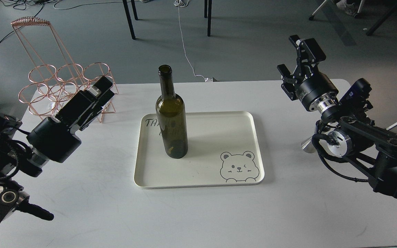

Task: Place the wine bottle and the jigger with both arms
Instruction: 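Reach the left gripper to the wine bottle neck and grasp it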

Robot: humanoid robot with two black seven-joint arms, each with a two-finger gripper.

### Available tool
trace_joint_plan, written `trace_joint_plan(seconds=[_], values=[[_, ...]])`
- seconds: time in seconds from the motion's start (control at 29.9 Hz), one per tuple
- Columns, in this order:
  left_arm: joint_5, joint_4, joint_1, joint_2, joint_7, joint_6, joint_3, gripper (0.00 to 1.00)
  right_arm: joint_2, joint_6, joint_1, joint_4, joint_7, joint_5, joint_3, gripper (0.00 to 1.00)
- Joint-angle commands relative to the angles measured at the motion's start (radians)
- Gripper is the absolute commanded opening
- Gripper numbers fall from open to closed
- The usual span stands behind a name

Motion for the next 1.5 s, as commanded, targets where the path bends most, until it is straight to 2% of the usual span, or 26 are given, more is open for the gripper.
trace_joint_plan(seconds=[0.0, 0.17, 0.33, 0.43, 0.73, 1.47], values=[[0.276, -0.003, -0.063, 0.054, 0.0, 0.001, 0.002, 0.98, 0.011, -0.001, -0.02, -0.004, 0.0, -0.006, -0.002, 0.99], [0.405, -0.003, -0.181, 0.062, 0.0, 0.0, 0.041, 0.98, 0.008, -0.001, -0.043, -0.004, 0.0, -0.009, 0.0, 0.99], [0.502, 0.04, -0.359, 0.088, 0.0, 0.0, 0.201, 0.98, 0.006, -0.004, -0.055, -0.003, 0.0, -0.009, 0.008, 0.99], [0.505, 0.091, -0.409, 0.085, 0.0, 0.001, 0.246, 0.98, 0.005, -0.006, -0.057, -0.003, 0.0, -0.009, 0.009, 0.99], [0.505, 0.165, -0.494, 0.045, 0.0, 0.001, 0.307, 0.98, 0.003, -0.007, -0.06, -0.003, 0.0, -0.009, 0.009, 0.99], [0.505, 0.252, -0.578, -0.038, 0.0, 0.001, 0.375, 0.97, -0.005, -0.01, -0.063, -0.001, 0.0, -0.009, 0.018, 0.99]])
